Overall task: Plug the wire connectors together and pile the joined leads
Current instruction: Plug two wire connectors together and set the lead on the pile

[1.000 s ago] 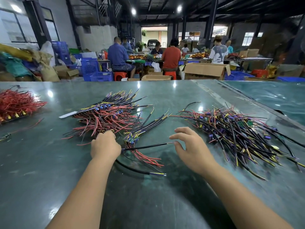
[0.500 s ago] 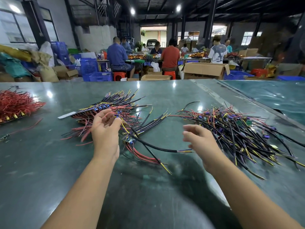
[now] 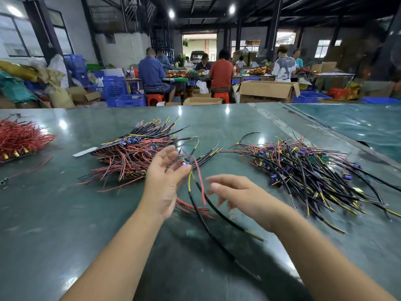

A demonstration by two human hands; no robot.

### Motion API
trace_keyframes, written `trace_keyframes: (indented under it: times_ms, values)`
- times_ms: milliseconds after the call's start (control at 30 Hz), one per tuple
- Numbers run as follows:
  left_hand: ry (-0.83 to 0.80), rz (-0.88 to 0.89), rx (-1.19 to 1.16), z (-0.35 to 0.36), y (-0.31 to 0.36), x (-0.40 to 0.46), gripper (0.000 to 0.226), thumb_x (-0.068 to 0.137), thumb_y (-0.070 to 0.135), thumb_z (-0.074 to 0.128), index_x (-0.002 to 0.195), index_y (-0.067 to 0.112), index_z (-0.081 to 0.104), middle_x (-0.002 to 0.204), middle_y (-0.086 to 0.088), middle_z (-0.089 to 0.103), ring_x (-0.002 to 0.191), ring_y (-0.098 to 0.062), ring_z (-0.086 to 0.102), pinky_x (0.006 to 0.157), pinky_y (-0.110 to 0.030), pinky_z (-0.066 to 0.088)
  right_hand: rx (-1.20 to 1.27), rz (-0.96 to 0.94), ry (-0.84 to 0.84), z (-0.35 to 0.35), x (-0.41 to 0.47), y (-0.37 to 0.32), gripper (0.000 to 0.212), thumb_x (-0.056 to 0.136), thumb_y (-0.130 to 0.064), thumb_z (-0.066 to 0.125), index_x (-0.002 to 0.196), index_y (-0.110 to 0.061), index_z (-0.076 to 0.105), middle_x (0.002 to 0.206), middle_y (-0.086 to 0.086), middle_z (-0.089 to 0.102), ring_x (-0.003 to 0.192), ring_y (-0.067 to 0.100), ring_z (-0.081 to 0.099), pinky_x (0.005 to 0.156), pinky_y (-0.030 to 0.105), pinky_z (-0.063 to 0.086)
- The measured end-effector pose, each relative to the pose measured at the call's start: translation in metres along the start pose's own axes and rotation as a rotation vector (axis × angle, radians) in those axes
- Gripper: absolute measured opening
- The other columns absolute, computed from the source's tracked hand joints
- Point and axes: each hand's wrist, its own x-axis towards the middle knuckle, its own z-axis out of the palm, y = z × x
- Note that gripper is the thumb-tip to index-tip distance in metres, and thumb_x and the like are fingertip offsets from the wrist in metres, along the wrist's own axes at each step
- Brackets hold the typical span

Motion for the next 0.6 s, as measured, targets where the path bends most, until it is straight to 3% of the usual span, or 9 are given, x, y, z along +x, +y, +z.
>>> trace_keyframes:
  times_ms: [67, 133, 200, 300, 400, 600]
  values:
    - [-0.125, -0.042, 0.023, 0.005, -0.007, -0.007, 0.051, 0.079, -0.02, 0.057, 0.112, 0.02, 0.054, 0.108, -0.001, 0.054, 0.08, -0.003, 0.063, 0.072, -0.018, 0.054, 0.017, -0.051, 0.205, 0.007, 0.007, 0.001, 0.023, 0.094, -0.024, 0.056, 0.116, -0.027, 0.058, 0.108, -0.004, 0.063, 0.079, -0.001, 0.058, 0.071, 0.01, 0.043]
    - [-0.242, -0.086, 0.047, 0.008, -0.014, -0.012, 0.053, 0.078, -0.017, 0.059, 0.115, 0.02, 0.055, 0.114, -0.003, 0.055, 0.082, -0.003, 0.065, 0.074, -0.02, 0.054, 0.1, -0.112, 0.248, 0.011, 0.01, 0.002, 0.021, 0.094, -0.019, 0.057, 0.114, -0.026, 0.059, 0.102, -0.012, 0.064, 0.08, -0.014, 0.058, 0.069, 0.002, 0.04]
    - [-0.306, -0.108, 0.057, 0.009, -0.019, -0.015, 0.051, 0.076, -0.015, 0.061, 0.114, 0.019, 0.057, 0.116, -0.005, 0.058, 0.085, -0.005, 0.066, 0.074, -0.02, 0.053, 0.161, -0.15, 0.234, 0.012, 0.01, 0.001, 0.016, 0.094, -0.014, 0.056, 0.107, -0.021, 0.063, 0.097, -0.013, 0.066, 0.076, -0.016, 0.058, 0.066, 0.002, 0.041]
    - [-0.277, -0.085, 0.097, 0.009, -0.022, -0.016, 0.046, 0.073, -0.013, 0.066, 0.107, 0.018, 0.062, 0.111, -0.003, 0.064, 0.089, -0.01, 0.068, 0.073, -0.02, 0.053, 0.263, -0.144, 0.212, 0.01, 0.009, 0.004, 0.018, 0.093, -0.007, 0.056, 0.096, -0.02, 0.067, 0.089, -0.007, 0.07, 0.08, -0.003, 0.063, 0.073, 0.011, 0.048]
    - [-0.221, -0.054, 0.212, 0.007, -0.022, -0.014, 0.039, 0.075, -0.011, 0.069, 0.103, 0.016, 0.064, 0.107, -0.004, 0.068, 0.094, -0.014, 0.069, 0.081, -0.025, 0.055, 0.297, -0.107, 0.186, 0.006, 0.01, 0.006, 0.025, 0.088, 0.002, 0.061, 0.109, -0.01, 0.066, 0.097, 0.005, 0.069, 0.086, 0.009, 0.062, 0.078, 0.018, 0.05]
    - [-0.207, -0.167, 0.237, 0.008, -0.02, -0.016, 0.016, 0.089, 0.0, 0.059, 0.097, 0.012, 0.065, 0.08, 0.004, 0.071, 0.065, -0.005, 0.065, 0.061, -0.017, 0.053, 0.366, -0.152, 0.248, 0.002, 0.009, 0.005, 0.032, 0.083, 0.012, 0.06, 0.096, -0.017, 0.067, 0.086, -0.002, 0.07, 0.083, 0.012, 0.065, 0.071, 0.014, 0.048]
